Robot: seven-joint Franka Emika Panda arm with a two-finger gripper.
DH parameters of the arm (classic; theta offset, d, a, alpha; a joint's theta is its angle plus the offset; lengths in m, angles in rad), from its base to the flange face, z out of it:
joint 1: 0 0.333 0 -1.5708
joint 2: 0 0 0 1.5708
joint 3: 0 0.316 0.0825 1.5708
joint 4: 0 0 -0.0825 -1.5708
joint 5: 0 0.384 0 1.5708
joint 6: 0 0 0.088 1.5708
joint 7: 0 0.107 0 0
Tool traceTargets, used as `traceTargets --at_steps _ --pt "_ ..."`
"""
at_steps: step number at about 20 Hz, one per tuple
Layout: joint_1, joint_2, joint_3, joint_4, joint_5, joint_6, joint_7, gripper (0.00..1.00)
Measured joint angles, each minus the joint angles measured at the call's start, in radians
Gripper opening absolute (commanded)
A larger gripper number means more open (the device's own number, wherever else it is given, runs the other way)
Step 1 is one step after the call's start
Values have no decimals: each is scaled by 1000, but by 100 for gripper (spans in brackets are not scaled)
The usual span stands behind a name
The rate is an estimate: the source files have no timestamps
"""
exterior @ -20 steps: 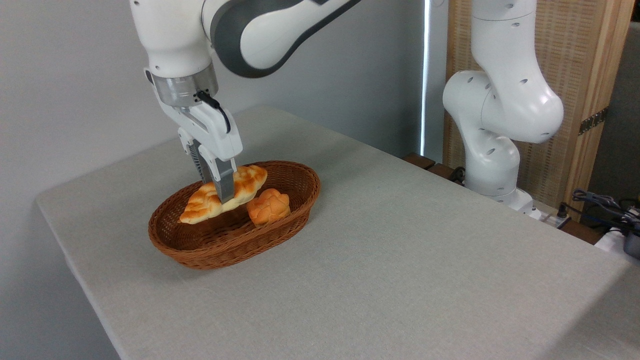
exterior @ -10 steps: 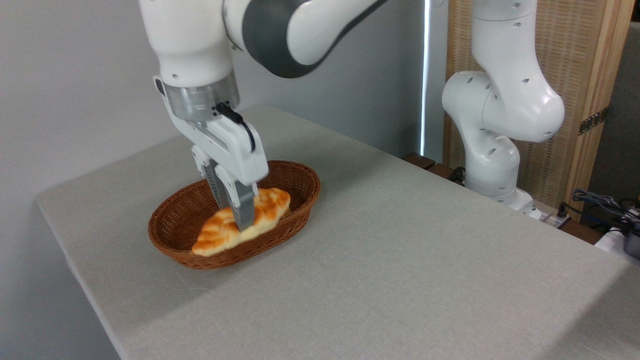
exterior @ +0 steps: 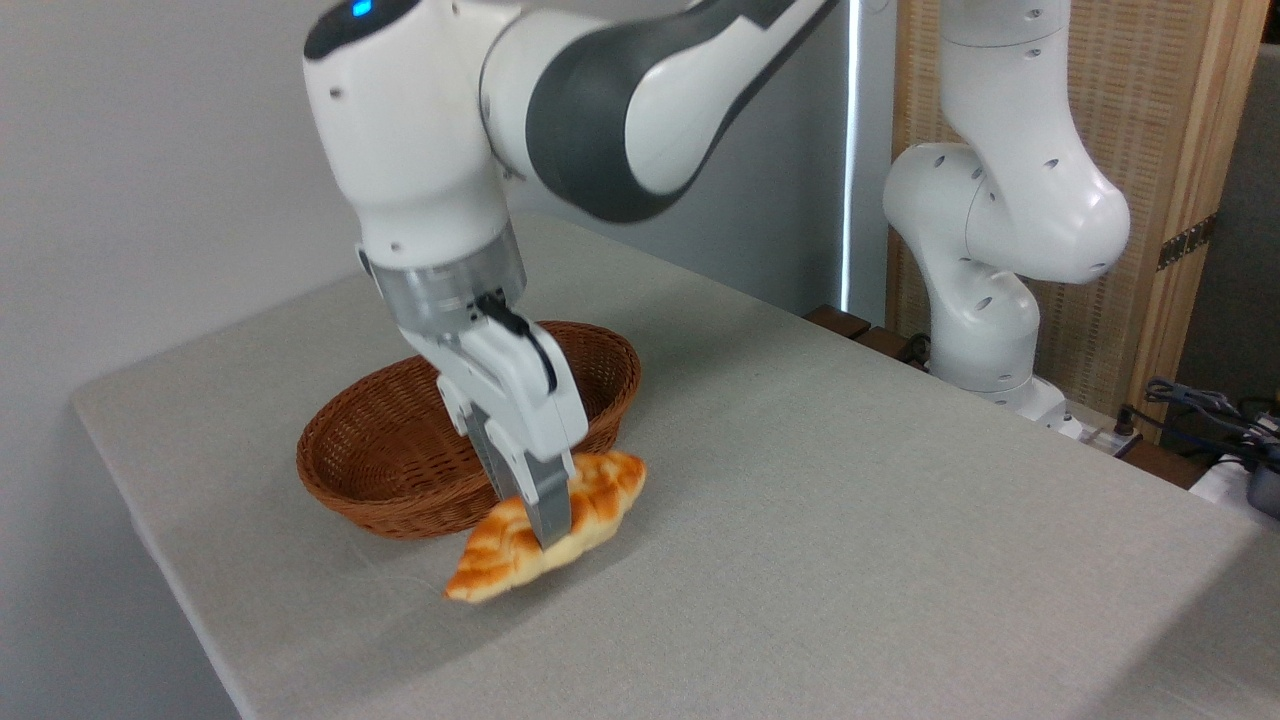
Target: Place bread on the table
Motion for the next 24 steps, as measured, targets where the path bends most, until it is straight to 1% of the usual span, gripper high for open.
traceTargets --at_steps 1,5,11,20,24 --pt "0 5 0 -13 4 21 0 93" --pt "-1 13 0 -44 5 62 0 100" --pt "-1 15 0 -52 40 67 0 100" --pt "-2 11 -1 -50 41 71 -1 100" --pt "-2 -21 -6 -29 35 76 -27 100"
